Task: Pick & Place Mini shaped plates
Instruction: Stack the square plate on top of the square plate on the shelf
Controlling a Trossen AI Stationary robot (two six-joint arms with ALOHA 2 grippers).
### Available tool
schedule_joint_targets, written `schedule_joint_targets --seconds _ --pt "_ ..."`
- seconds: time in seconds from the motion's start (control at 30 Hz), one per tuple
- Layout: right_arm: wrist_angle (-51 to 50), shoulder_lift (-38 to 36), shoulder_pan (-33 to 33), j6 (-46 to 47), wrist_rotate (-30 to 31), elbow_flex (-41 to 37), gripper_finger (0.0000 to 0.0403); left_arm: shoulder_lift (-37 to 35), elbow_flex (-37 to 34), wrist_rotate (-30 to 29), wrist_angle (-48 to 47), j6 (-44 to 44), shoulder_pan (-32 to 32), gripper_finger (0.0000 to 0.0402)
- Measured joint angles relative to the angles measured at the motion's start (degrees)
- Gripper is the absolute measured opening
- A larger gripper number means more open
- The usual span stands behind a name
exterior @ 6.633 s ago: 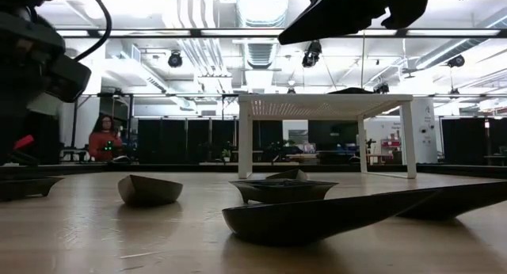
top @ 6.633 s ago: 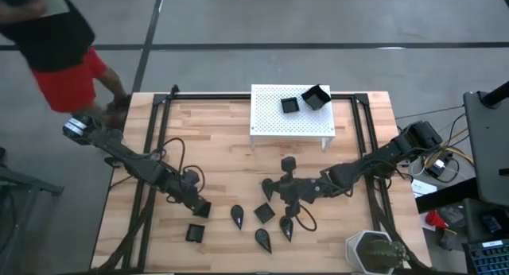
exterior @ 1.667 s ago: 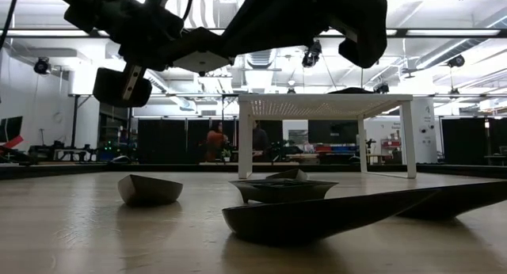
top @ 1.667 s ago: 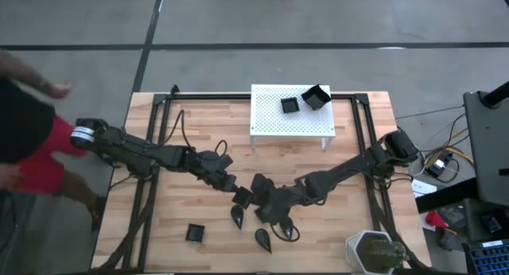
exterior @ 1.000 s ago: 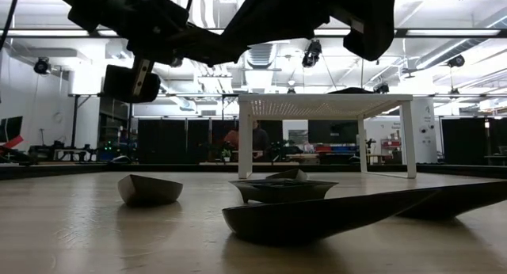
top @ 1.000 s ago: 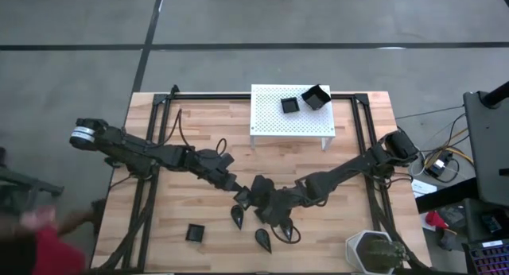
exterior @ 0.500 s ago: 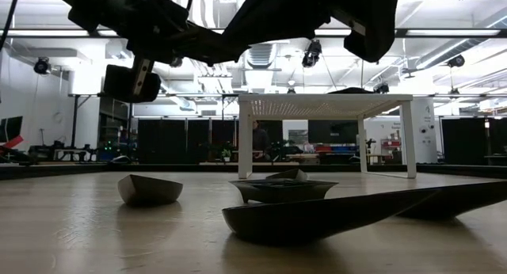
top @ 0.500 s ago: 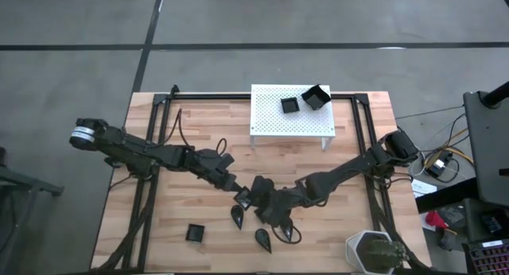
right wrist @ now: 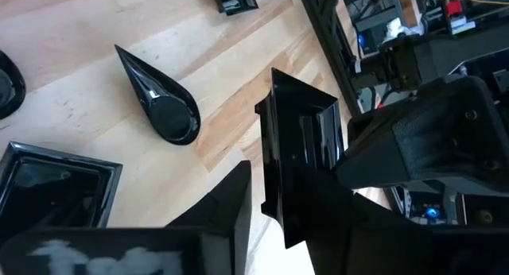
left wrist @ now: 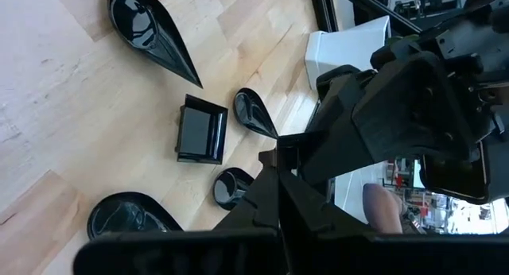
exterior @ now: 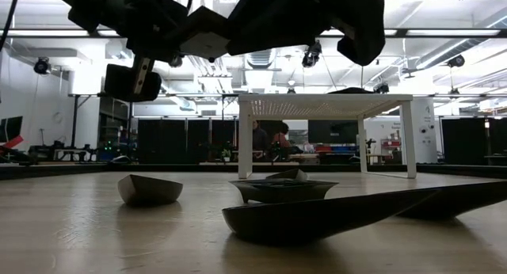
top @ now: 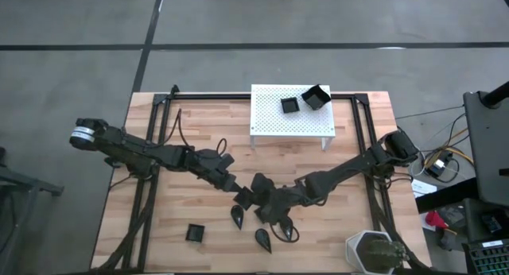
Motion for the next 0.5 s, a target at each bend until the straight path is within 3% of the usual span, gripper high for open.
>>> schedule_joint_targets --seconds 0.2,0.5 --pt "0.3 0.0 0.24 0.02 -0.15 -0.02 0.0094 0.0 -0.02 -1.38 -0.75 0.58 0.0 0.0" --pt "0.35 0.0 0.54 0.41 -0.66 -0.02 0.0059 0.0 -0.02 -2.36 -0.94 1.05 0.0 0.0"
